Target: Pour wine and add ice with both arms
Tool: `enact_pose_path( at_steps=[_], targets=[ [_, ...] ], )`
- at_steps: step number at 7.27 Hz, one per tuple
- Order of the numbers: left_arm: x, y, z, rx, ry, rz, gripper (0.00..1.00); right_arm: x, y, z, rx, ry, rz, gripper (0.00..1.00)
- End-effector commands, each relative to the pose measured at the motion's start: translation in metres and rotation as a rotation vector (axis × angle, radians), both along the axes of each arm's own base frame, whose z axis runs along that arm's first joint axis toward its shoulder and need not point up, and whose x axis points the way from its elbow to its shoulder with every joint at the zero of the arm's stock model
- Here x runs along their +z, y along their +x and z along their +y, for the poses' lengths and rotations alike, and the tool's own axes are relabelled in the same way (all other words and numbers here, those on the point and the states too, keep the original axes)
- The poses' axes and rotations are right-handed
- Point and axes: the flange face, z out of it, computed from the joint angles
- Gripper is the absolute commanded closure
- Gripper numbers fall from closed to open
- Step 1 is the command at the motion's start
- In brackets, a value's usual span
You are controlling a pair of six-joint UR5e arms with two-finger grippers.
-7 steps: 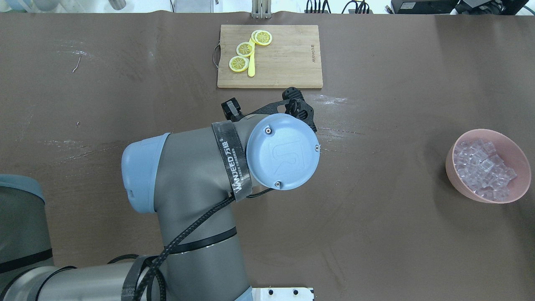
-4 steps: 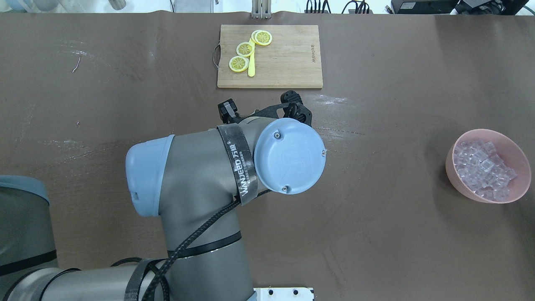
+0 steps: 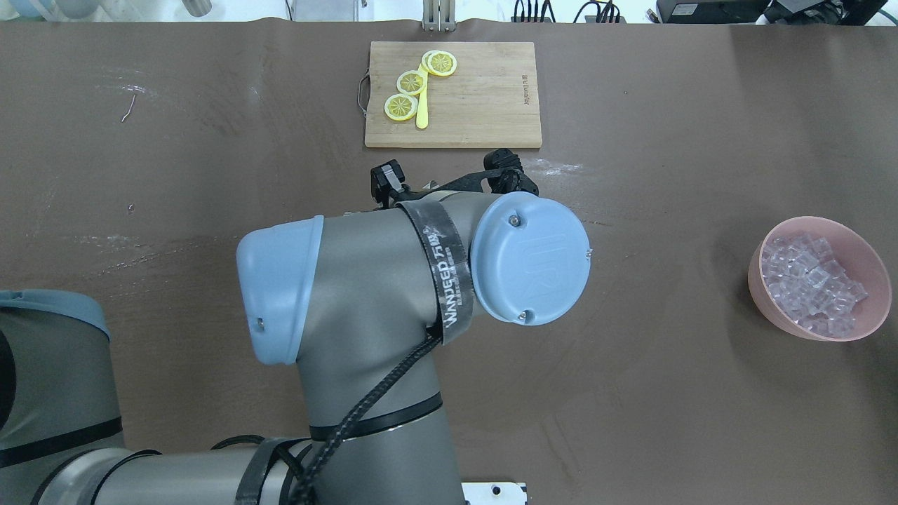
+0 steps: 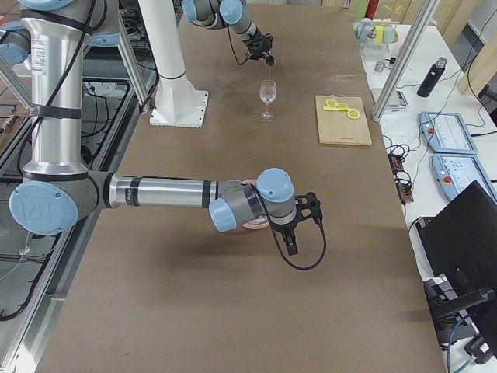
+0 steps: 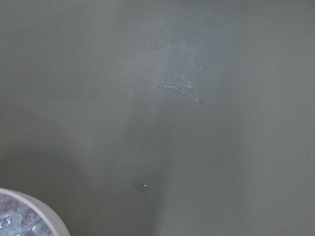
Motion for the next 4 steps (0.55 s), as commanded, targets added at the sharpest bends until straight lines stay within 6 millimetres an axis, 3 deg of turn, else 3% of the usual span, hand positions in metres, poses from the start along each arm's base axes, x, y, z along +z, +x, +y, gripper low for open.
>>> enact_pose_path(
  at_steps=[1,4],
  targets=[
    [-0.0124,0.0124,-0.0046,0.0,-0.008,-0.026,1.0,0.0011,0.0,0.0001,0.0,-0.002,0.0,0.0],
    [-0.0151,0.0189,-0.0071,-0.002,-0.018,-0.054,1.0,0.0019,-0.0002,-0.0011,-0.001,-0.004,-0.001,0.0]
  ],
)
